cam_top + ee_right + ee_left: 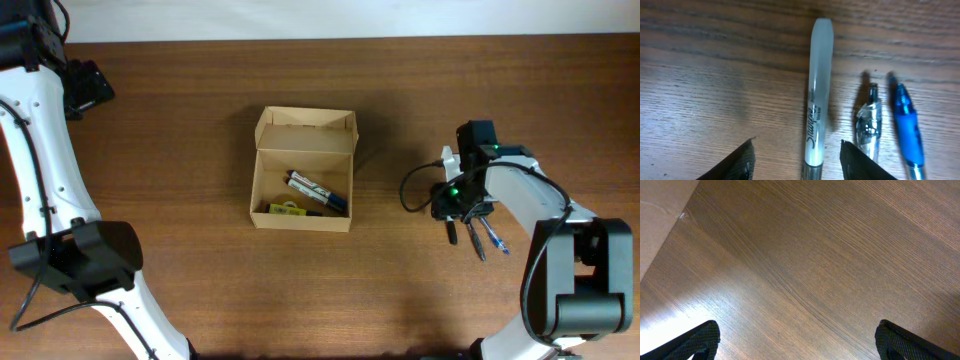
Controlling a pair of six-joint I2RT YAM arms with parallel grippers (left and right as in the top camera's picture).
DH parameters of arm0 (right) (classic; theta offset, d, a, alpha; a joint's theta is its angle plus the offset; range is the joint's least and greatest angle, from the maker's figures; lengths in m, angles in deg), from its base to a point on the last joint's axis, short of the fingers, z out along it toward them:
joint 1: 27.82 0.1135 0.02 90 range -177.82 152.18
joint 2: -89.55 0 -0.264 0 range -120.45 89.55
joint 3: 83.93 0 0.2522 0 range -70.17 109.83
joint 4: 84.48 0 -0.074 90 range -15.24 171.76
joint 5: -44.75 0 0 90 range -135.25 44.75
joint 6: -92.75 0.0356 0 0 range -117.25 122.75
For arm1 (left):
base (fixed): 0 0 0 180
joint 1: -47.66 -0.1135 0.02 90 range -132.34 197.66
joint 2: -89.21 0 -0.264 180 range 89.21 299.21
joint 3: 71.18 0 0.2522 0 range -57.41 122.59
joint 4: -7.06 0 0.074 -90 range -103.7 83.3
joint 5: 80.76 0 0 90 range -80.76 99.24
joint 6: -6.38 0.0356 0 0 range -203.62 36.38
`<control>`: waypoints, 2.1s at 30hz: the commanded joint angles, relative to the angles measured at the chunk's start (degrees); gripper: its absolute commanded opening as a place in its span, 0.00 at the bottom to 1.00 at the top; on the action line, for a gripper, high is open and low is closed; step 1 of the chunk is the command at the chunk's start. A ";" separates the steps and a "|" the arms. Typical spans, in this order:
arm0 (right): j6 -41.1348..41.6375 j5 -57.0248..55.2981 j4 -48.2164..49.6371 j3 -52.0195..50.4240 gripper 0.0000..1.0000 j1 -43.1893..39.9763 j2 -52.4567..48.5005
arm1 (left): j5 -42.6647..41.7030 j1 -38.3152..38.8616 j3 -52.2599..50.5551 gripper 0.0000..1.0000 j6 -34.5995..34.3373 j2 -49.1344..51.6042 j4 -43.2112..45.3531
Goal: Pack container
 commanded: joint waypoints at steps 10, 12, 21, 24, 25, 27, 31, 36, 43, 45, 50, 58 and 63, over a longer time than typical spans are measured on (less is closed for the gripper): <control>3.45 -1.88 6.71 -5.75 0.45 -0.37 0.94 | 0.17 -0.09 -0.28 1.00 0.66 0.42 -0.04; 4.61 -1.88 7.32 -6.25 0.39 -0.35 0.92 | 0.17 -0.09 -0.28 1.00 0.66 0.42 -0.04; 4.44 4.39 6.71 -2.29 0.04 -0.35 1.22 | 0.17 -0.09 -0.28 1.00 0.66 0.42 -0.04; 2.56 9.64 2.23 5.29 0.04 -0.11 1.99 | 0.17 -0.09 -0.28 1.00 0.66 0.42 -0.04; 1.84 10.71 0.28 8.44 0.04 0.15 2.21 | 0.17 -0.09 -0.28 1.00 0.66 0.42 -0.04; -0.74 11.91 -5.11 17.51 0.04 1.40 2.54 | 0.17 -0.09 -0.28 1.00 0.66 0.42 -0.04; -10.01 12.11 -14.62 35.95 0.04 6.34 2.58 | 0.17 -0.09 -0.28 1.00 0.66 0.42 -0.04; -23.45 7.21 -19.41 50.62 0.04 16.44 2.56 | 0.17 -0.09 -0.28 1.00 0.66 0.42 -0.04; -43.04 6.47 -21.24 51.52 0.04 31.45 -1.25 | 0.17 -0.09 -0.28 1.00 0.66 0.42 -0.04; -46.16 6.36 -22.38 51.45 0.04 34.21 -4.07 | 0.17 -0.09 -0.28 1.00 0.66 0.42 -0.04; -48.52 6.10 -22.53 51.32 0.04 37.48 -13.31 | 0.17 -0.09 -0.28 1.00 0.66 0.42 -0.04; -46.97 6.14 -22.56 51.30 0.04 38.05 -26.12 | 0.17 -0.09 -0.28 1.00 0.66 0.42 -0.04; -43.12 6.62 -21.49 51.30 0.04 37.94 -29.51 | 0.17 -0.09 -0.28 1.00 0.66 0.42 -0.04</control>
